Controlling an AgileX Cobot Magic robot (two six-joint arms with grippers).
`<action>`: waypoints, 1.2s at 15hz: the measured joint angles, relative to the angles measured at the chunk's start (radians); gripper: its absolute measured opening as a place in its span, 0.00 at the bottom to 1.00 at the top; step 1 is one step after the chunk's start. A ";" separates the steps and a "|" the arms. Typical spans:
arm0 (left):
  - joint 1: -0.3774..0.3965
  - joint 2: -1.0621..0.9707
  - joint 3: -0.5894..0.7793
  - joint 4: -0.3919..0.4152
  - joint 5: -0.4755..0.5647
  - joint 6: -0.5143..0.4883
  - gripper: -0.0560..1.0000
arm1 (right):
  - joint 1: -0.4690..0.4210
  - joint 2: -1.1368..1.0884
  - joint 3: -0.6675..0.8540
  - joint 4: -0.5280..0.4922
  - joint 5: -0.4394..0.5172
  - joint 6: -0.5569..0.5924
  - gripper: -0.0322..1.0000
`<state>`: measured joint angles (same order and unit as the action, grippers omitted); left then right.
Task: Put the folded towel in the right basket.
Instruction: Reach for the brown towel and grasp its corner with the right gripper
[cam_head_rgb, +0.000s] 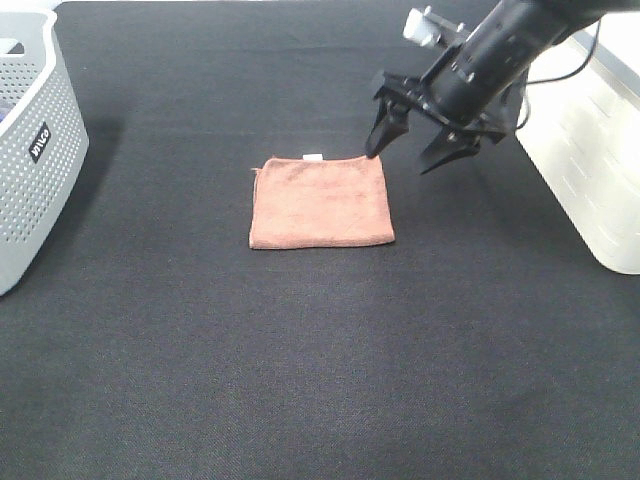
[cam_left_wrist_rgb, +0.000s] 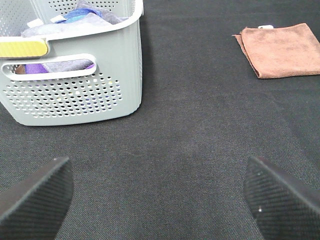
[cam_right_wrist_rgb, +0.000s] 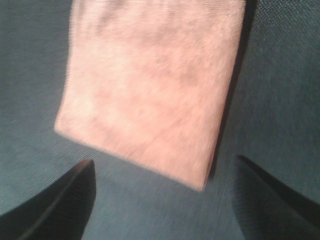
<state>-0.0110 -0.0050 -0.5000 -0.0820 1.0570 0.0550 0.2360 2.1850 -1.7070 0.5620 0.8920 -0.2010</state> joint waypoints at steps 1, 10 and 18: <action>0.000 0.000 0.000 0.000 0.000 0.000 0.88 | 0.000 0.058 -0.049 0.000 0.008 -0.001 0.71; 0.000 0.000 0.000 0.000 0.000 0.000 0.88 | 0.000 0.277 -0.226 0.023 0.021 -0.035 0.71; 0.000 0.000 0.000 0.000 0.000 0.000 0.88 | 0.004 0.314 -0.235 0.105 0.016 -0.105 0.44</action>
<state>-0.0110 -0.0050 -0.5000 -0.0820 1.0570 0.0550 0.2400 2.4990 -1.9420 0.6670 0.9080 -0.3060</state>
